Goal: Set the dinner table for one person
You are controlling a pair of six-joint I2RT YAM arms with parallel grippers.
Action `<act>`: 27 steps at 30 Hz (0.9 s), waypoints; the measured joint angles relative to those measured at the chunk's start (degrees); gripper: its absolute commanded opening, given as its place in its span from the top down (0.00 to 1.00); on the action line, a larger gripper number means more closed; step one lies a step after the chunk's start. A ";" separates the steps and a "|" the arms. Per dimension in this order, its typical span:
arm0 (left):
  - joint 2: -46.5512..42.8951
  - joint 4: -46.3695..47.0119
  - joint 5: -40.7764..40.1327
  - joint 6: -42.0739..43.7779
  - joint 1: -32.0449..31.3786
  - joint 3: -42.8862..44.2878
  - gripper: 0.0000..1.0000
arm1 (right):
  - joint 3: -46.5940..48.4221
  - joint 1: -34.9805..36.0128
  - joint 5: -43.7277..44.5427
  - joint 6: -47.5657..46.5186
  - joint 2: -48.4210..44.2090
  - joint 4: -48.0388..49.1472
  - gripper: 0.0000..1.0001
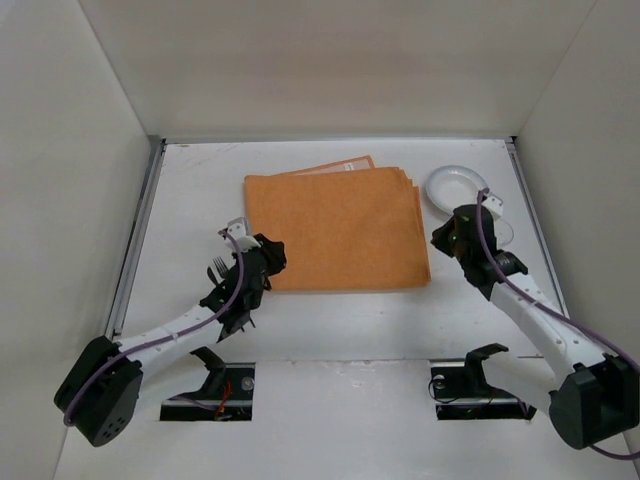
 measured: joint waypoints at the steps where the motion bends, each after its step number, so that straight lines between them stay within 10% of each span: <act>1: 0.20 1.77 0.02 0.66 -0.83 -0.52 0.76 | 1.22 -0.85 0.07 -0.52 0.44 0.17 0.94; 7: 2.45 7.43 0.11 3.56 -3.02 -2.95 0.76 | 9.05 -8.87 3.04 -3.48 5.64 1.11 0.90; 15: 2.89 10.05 0.15 4.68 -2.95 -3.96 0.70 | 9.77 -22.56 6.80 -5.51 10.05 3.41 0.54; 27: 3.37 11.72 0.39 4.24 -2.51 -4.33 0.64 | 6.91 -28.92 12.92 -5.70 18.32 3.85 0.49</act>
